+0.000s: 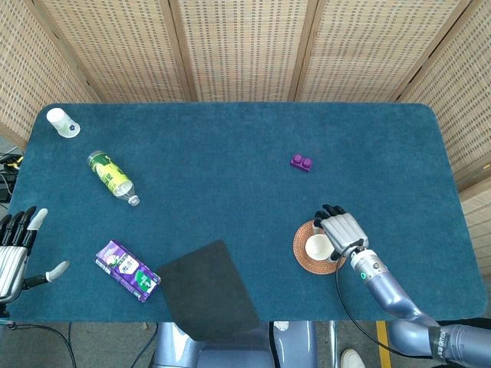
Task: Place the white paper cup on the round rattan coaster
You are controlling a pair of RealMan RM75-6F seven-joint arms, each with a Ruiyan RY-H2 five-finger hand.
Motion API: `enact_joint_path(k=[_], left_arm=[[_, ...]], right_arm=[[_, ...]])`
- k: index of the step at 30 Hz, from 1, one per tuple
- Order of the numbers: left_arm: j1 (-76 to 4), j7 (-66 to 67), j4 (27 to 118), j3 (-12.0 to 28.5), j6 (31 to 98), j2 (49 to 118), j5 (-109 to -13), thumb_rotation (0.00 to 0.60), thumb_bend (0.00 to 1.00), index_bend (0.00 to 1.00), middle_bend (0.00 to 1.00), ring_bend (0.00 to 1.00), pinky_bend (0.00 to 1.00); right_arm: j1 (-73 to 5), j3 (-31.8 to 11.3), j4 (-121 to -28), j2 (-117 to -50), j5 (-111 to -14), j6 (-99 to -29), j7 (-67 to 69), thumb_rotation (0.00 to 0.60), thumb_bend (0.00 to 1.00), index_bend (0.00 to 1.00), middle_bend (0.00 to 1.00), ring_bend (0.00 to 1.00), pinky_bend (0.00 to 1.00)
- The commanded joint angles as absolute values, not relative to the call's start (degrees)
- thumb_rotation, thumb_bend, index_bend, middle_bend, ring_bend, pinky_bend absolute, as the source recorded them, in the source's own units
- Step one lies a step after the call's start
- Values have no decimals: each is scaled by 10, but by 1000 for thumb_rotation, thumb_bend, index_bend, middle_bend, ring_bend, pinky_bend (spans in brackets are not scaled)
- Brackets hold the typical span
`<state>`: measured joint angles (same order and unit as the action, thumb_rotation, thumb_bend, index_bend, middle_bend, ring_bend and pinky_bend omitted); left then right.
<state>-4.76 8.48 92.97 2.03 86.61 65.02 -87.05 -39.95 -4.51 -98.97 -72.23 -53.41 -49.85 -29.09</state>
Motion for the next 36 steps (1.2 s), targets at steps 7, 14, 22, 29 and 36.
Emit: enact_joint_path(k=[7, 14, 22, 29, 36], left_arm=[[-49, 91, 931, 19, 864, 653, -873, 0, 62, 0, 0, 0, 0], [-49, 92, 932, 18, 865, 653, -873, 0, 63, 0, 0, 0, 0], [-48, 88, 931, 20, 865, 651, -871, 0, 63, 0, 0, 0, 0], [-47, 85, 932, 20, 868, 649, -871, 0, 63, 0, 0, 0, 0], [-47, 89, 934, 19, 867, 650, -873, 0, 61, 0, 0, 0, 0]], right_arm=[[-406, -38, -979, -722, -524, -495, -283, 600, 32, 357, 150, 47, 121], [-405, -34, -981, -718, -529, -514, -285, 600, 32, 148, 4, 0, 121], [-398, -28, -1004, -698, -519, -553, -316, 600, 33, 97, 0, 0, 121], [-358, -14, -1033, -657, -535, -630, -322, 600, 33, 94, 0, 0, 121], [-278, 3, -1035, -640, -620, -727, -234, 600, 33, 92, 0, 0, 55]])
